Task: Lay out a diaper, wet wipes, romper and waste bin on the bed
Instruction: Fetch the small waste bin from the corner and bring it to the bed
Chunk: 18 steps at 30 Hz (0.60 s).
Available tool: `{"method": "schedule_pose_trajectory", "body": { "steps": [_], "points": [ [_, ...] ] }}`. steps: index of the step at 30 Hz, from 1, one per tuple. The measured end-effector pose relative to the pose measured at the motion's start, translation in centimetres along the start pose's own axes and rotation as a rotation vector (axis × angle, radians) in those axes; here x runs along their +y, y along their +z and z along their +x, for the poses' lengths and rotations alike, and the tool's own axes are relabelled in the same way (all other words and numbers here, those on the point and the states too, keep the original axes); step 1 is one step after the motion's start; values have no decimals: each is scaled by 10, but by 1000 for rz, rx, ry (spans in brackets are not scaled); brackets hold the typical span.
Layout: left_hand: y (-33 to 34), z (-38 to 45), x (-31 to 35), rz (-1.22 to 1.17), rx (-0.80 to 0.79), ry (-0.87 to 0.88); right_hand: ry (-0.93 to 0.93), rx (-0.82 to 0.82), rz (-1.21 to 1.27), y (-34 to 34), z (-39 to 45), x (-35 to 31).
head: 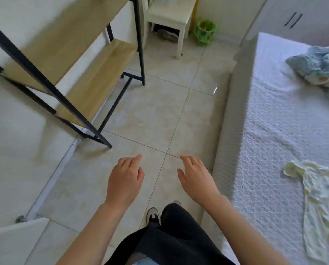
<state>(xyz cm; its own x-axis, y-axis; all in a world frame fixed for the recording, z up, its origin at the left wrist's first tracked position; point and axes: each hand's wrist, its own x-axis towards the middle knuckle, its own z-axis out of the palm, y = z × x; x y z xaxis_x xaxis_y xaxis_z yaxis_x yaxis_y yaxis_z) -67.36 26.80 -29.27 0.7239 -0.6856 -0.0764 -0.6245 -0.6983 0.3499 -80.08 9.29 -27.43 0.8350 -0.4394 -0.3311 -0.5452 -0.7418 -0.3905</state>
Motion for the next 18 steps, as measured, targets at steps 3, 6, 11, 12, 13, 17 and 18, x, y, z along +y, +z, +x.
{"method": "schedule_pose_trajectory", "body": {
  "steps": [3,6,11,12,13,17,18],
  "points": [
    [5,43,6,-11,-34,70,66,35,24,-11,21,10],
    [12,88,17,-24,-65,127,119,63,31,-25,47,25],
    [21,180,49,-25,-71,193,158,116,41,-62,112,59],
    [22,202,56,-25,-70,203,159,124,37,-72,128,66],
    [22,223,63,-26,-72,207,158,126,30,-83,145,73],
    [18,304,89,-39,-56,215,139,143,-1,-129,213,100],
    [17,322,94,-43,-54,214,134,146,-8,-141,230,105]
  ]
}}
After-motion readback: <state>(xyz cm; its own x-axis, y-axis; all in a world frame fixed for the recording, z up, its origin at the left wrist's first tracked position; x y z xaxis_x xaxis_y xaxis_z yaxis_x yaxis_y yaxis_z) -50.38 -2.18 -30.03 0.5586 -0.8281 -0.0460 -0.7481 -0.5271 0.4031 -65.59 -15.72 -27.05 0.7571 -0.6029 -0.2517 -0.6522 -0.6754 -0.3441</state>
